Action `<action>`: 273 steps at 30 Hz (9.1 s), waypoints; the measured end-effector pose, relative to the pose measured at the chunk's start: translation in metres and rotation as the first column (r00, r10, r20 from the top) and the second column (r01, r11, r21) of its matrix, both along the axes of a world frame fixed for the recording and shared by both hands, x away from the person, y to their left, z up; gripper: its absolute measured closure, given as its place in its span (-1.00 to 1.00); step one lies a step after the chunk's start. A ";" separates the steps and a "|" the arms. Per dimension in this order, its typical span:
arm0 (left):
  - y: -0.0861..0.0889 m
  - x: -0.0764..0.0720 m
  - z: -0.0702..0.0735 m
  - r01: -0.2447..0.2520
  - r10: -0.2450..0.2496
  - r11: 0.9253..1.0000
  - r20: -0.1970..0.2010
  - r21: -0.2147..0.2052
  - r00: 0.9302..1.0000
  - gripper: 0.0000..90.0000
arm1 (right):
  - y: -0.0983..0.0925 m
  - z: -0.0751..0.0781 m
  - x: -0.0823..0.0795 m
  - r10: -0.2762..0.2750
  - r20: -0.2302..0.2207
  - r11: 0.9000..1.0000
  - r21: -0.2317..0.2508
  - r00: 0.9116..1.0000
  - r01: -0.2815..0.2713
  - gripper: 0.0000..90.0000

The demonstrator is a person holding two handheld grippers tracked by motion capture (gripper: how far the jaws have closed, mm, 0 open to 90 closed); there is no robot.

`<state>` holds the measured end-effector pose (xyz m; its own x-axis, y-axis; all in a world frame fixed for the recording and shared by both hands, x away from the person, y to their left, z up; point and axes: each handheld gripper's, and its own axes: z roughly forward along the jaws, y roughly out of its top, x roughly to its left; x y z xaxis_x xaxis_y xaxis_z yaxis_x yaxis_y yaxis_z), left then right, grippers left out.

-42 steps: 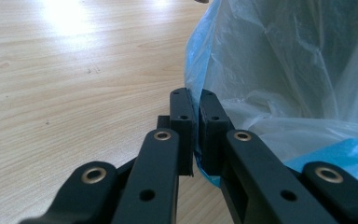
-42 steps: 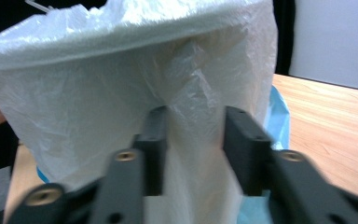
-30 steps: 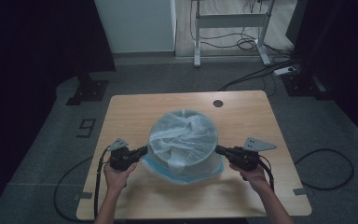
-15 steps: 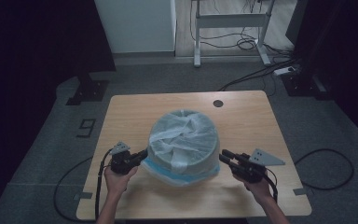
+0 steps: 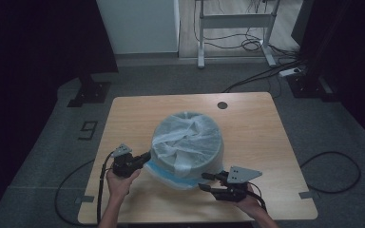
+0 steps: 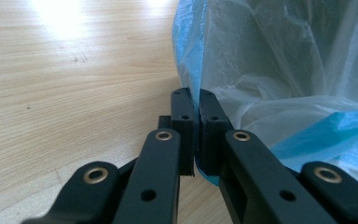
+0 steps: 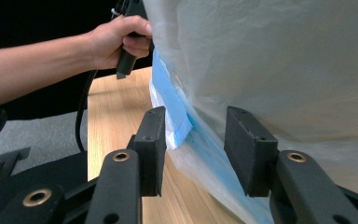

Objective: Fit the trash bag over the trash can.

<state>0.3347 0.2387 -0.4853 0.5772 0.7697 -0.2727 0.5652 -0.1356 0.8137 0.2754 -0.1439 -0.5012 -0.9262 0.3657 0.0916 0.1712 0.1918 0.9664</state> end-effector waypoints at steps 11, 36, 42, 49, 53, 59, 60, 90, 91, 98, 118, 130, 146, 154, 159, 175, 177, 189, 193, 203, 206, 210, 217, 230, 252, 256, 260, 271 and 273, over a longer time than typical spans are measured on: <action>-0.002 0.000 -0.001 0.007 -0.007 1.000 0.000 0.004 1.000 0.92 | 0.035 -0.014 0.003 0.041 0.001 0.995 -0.091 0.999 -0.040 0.68; 0.004 -0.002 0.000 -0.013 0.015 0.997 -0.031 0.081 0.999 0.41 | 0.018 -0.033 0.011 -0.055 -0.071 0.985 -0.170 0.996 0.042 0.65; 0.025 -0.011 0.013 -0.044 0.042 0.998 0.052 0.044 0.998 -0.15 | 0.004 -0.021 -0.002 -0.053 -0.049 0.997 -0.062 0.997 0.050 0.32; 0.036 -0.020 0.029 0.029 -0.028 1.000 0.160 -0.005 0.987 -0.22 | -0.020 -0.017 -0.006 -0.104 -0.054 0.994 0.012 0.993 0.105 0.06; 0.035 -0.018 0.042 0.077 -0.071 0.997 0.208 -0.021 0.975 -0.24 | -0.038 -0.014 -0.002 -0.168 -0.065 0.984 0.053 0.984 0.171 0.02; 0.026 -0.014 0.066 0.168 -0.161 0.986 0.281 0.000 0.946 -0.22 | -0.062 -0.014 0.006 -0.204 -0.100 0.972 0.100 0.974 0.214 0.00; 0.025 -0.013 0.070 0.188 -0.179 0.982 0.304 -0.001 0.936 -0.22 | -0.066 -0.013 0.006 -0.205 -0.106 0.971 0.105 0.973 0.216 0.00; -0.035 0.059 0.135 0.547 -0.538 0.837 0.236 0.035 0.809 -0.20 | -0.112 -0.023 0.005 -0.313 -0.146 0.937 0.113 0.939 0.330 -0.05; -0.036 0.061 0.135 0.551 -0.544 0.833 0.232 0.037 0.806 -0.20 | -0.112 -0.023 0.005 -0.315 -0.147 0.936 0.115 0.938 0.332 -0.05; -0.049 0.079 0.135 0.569 -0.567 0.821 0.192 0.049 0.801 -0.11 | -0.114 -0.025 0.002 -0.322 -0.148 0.935 0.104 0.935 0.339 -0.04; -0.106 0.105 0.130 0.631 -0.642 0.717 -0.074 0.297 0.763 0.13 | -0.119 -0.027 0.001 -0.343 -0.167 0.926 0.109 0.924 0.363 0.00; -0.130 0.100 0.116 0.627 -0.606 0.612 -0.224 0.482 0.764 0.24 | -0.116 -0.027 0.001 -0.335 -0.166 0.930 0.103 0.927 0.354 0.00; -0.118 0.094 0.134 0.592 -0.613 0.697 -0.092 0.405 0.785 0.05 | -0.118 -0.026 0.001 -0.342 -0.169 0.927 0.102 0.925 0.361 0.00; -0.112 0.093 0.144 0.599 -0.627 0.740 -0.005 0.306 0.779 0.02 | -0.116 -0.026 0.001 -0.337 -0.166 0.929 0.098 0.927 0.356 0.00; -0.116 0.096 0.150 0.608 -0.633 0.755 0.034 0.244 0.773 0.01 | -0.117 -0.026 0.001 -0.339 -0.166 0.928 0.101 0.926 0.358 0.00; -0.166 0.100 0.144 0.647 -0.675 0.698 -0.021 0.307 0.737 0.01 | -0.119 -0.026 0.001 -0.345 -0.164 0.927 0.095 0.924 0.363 0.00; -0.172 0.101 0.140 0.645 -0.671 0.691 -0.042 0.326 0.740 0.02 | -0.119 -0.026 0.001 -0.346 -0.162 0.927 0.094 0.924 0.364 0.00; -0.189 0.104 0.120 0.661 -0.665 0.630 -0.157 0.407 0.730 0.03 | -0.122 -0.026 0.001 -0.355 -0.161 0.923 0.094 0.921 0.372 -0.01; -0.191 0.103 0.117 0.663 -0.665 0.621 -0.167 0.419 0.728 0.01 | -0.121 -0.025 0.000 -0.362 -0.152 0.922 0.090 0.920 0.377 -0.01; -0.169 0.097 0.133 0.635 -0.660 0.686 -0.066 0.355 0.749 -0.04 | -0.122 -0.026 0.000 -0.368 -0.150 0.919 0.091 0.917 0.384 -0.01; -0.159 0.092 0.140 0.631 -0.660 0.705 -0.024 0.323 0.751 -0.05 | -0.121 -0.026 0.000 -0.370 -0.148 0.919 0.089 0.917 0.385 -0.01; -0.147 0.081 0.146 0.630 -0.661 0.722 0.018 0.284 0.750 -0.04 | -0.119 -0.026 0.000 -0.368 -0.145 0.920 0.085 0.918 0.382 -0.01; -0.139 0.066 0.147 0.651 -0.681 0.708 0.020 0.275 0.732 -0.04 | -0.115 -0.027 0.000 -0.361 -0.146 0.924 0.075 0.921 0.374 -0.01; -0.160 0.051 0.130 0.697 -0.724 0.588 -0.116 0.410 0.679 0.05 | -0.115 -0.028 0.000 -0.364 -0.149 0.924 0.066 0.919 0.377 -0.01; -0.150 0.051 0.136 0.636 -0.680 0.670 -0.027 0.384 0.733 -0.19 | -0.116 -0.028 0.000 -0.368 -0.147 0.923 0.065 0.918 0.380 -0.01; -0.140 0.049 0.140 0.596 -0.649 0.716 0.034 0.363 0.760 -0.23 | -0.117 -0.028 0.000 -0.370 -0.146 0.922 0.065 0.917 0.382 -0.01; -0.130 0.045 0.143 0.561 -0.617 0.756 0.082 0.338 0.783 -0.25 | -0.118 -0.028 -0.001 -0.375 -0.144 0.920 0.066 0.916 0.387 -0.01; -0.089 0.028 0.150 0.486 -0.530 0.841 0.179 0.238 0.829 -0.26 | -0.117 -0.028 -0.001 -0.384 -0.134 0.918 0.052 0.913 0.394 -0.02; -0.079 0.023 0.149 0.468 -0.511 0.854 0.190 0.228 0.838 -0.26 | -0.117 -0.027 -0.001 -0.387 -0.132 0.917 0.051 0.913 0.396 -0.02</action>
<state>0.3575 0.1599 -0.3361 0.9205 0.3899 0.0250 0.1833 -0.4875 0.8537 0.2741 -0.2608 -0.5284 -0.6912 0.6843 0.2321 0.3303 0.0136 0.9438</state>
